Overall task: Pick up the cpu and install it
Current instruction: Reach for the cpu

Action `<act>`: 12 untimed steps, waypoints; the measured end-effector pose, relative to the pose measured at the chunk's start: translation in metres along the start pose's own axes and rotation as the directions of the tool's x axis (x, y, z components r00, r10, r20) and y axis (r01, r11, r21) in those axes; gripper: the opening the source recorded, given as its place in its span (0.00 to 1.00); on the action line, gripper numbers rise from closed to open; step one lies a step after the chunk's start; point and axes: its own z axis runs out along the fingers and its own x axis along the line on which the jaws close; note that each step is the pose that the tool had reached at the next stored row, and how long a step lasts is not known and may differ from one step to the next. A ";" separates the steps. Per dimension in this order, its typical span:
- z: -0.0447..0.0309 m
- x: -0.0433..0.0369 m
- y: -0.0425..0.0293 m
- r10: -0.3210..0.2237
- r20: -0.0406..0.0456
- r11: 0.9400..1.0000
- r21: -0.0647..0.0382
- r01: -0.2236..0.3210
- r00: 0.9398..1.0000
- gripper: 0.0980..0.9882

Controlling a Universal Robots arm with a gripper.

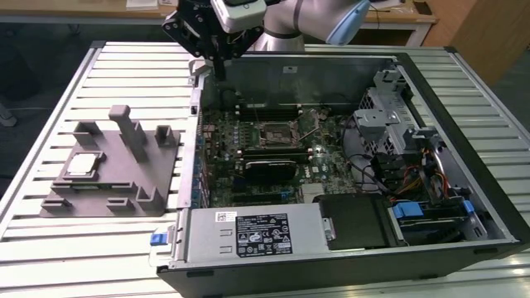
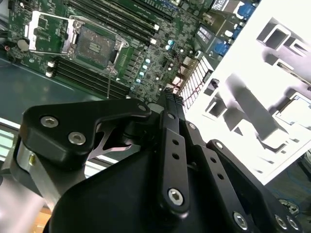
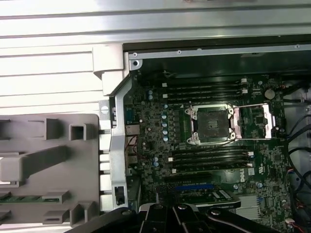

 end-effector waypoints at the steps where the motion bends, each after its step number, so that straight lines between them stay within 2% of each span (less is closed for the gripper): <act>1: 0.0000 0.0011 -0.0001 0.000 0.000 1.000 0.000 0.000 1.000 0.01; 12: -0.0004 0.0156 -0.0012 0.000 0.001 1.000 0.000 0.000 1.000 0.01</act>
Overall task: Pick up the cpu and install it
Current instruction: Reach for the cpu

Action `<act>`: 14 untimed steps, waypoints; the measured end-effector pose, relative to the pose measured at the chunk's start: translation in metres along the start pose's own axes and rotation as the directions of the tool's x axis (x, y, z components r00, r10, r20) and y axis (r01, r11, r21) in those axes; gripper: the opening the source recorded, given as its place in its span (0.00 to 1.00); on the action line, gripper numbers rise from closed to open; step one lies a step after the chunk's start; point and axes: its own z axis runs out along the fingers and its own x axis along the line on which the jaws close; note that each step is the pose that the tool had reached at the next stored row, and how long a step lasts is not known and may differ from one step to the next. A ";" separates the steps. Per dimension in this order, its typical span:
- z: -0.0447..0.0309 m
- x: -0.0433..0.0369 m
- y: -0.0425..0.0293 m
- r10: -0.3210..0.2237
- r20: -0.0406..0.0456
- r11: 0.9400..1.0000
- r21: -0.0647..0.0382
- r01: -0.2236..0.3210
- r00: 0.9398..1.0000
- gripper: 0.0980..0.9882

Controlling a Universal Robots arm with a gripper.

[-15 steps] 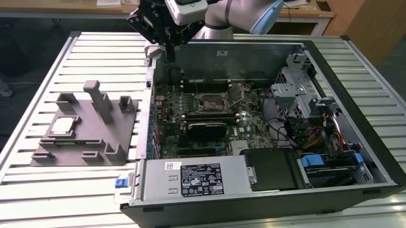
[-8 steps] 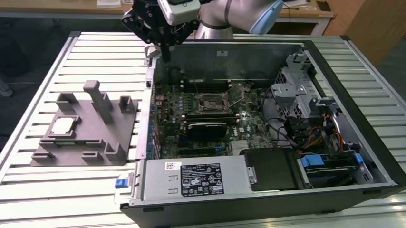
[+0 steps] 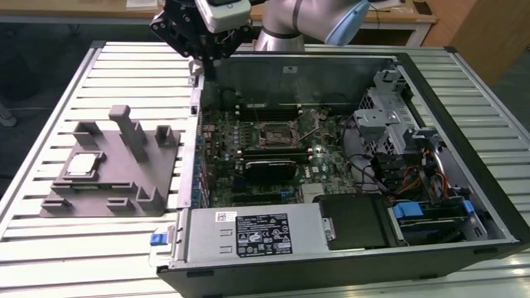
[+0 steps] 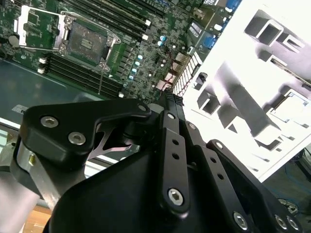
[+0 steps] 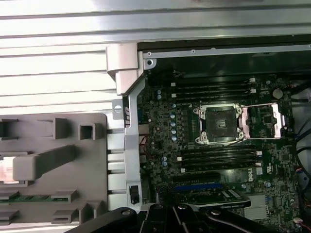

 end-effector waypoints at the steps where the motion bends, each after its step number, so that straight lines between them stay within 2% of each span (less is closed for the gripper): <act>1: -0.0001 0.0013 -0.0001 0.000 0.000 1.000 0.000 0.000 1.000 0.01; 14: -0.0005 0.0181 -0.0014 0.000 0.001 1.000 0.000 0.000 1.000 0.01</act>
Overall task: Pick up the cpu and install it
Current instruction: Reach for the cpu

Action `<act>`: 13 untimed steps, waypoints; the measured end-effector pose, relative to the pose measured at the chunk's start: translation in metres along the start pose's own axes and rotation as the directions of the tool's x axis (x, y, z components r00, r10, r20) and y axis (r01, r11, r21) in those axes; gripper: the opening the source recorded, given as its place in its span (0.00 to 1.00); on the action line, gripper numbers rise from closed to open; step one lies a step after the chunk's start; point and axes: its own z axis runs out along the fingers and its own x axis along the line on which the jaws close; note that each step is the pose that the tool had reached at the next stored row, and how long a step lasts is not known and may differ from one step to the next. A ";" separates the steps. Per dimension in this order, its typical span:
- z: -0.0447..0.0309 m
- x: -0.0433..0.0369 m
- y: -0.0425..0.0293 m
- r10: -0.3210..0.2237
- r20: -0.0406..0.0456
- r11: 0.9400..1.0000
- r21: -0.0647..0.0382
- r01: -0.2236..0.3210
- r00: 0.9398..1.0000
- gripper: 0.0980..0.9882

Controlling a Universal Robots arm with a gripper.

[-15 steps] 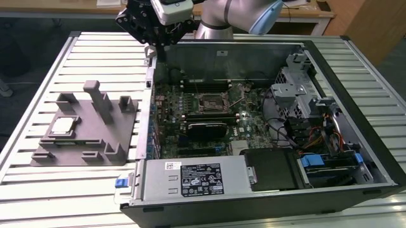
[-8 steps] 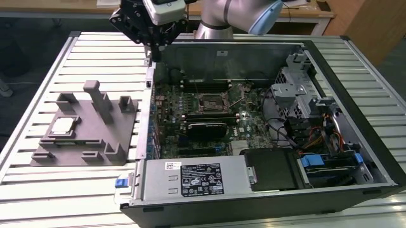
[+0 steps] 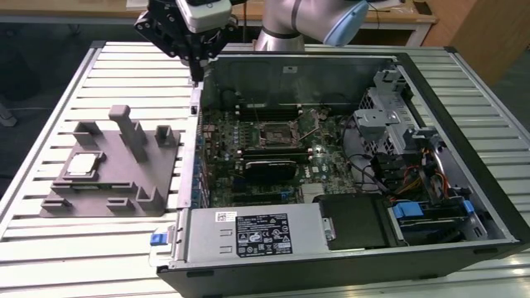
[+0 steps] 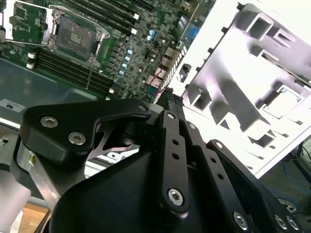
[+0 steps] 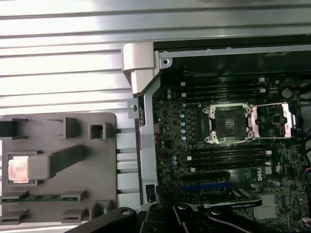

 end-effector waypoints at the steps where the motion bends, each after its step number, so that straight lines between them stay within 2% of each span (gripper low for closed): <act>1: 0.0000 0.0011 -0.0001 0.000 0.000 1.000 0.000 0.000 1.000 0.01; 13: -0.0005 0.0150 -0.0011 0.000 0.000 1.000 0.000 0.000 1.000 0.01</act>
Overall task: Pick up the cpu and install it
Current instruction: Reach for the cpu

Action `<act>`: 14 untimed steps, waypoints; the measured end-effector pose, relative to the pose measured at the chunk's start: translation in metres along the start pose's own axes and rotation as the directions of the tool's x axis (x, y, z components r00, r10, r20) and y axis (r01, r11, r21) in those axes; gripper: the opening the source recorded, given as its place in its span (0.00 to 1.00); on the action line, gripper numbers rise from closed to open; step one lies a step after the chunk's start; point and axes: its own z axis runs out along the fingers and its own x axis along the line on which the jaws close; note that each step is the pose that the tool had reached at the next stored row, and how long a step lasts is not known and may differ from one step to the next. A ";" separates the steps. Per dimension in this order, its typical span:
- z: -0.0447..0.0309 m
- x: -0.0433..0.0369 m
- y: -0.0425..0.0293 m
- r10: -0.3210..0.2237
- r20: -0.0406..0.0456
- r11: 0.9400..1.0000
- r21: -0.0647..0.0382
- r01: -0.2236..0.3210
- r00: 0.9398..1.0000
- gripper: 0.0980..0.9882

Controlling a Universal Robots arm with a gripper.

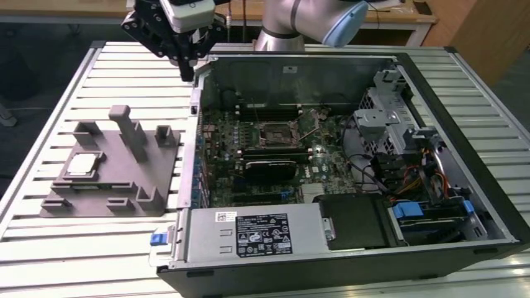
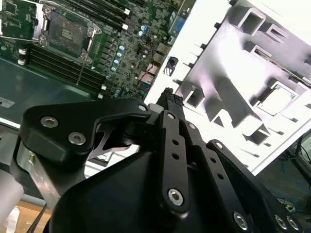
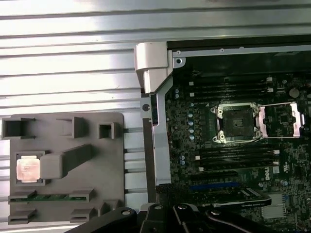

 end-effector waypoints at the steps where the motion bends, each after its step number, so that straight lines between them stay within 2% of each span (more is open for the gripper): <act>1: 0.0000 0.0011 -0.0001 0.000 0.000 1.000 0.000 0.000 1.000 0.01; 14: -0.0004 0.0164 -0.0013 0.000 0.000 1.000 0.000 0.000 1.000 0.01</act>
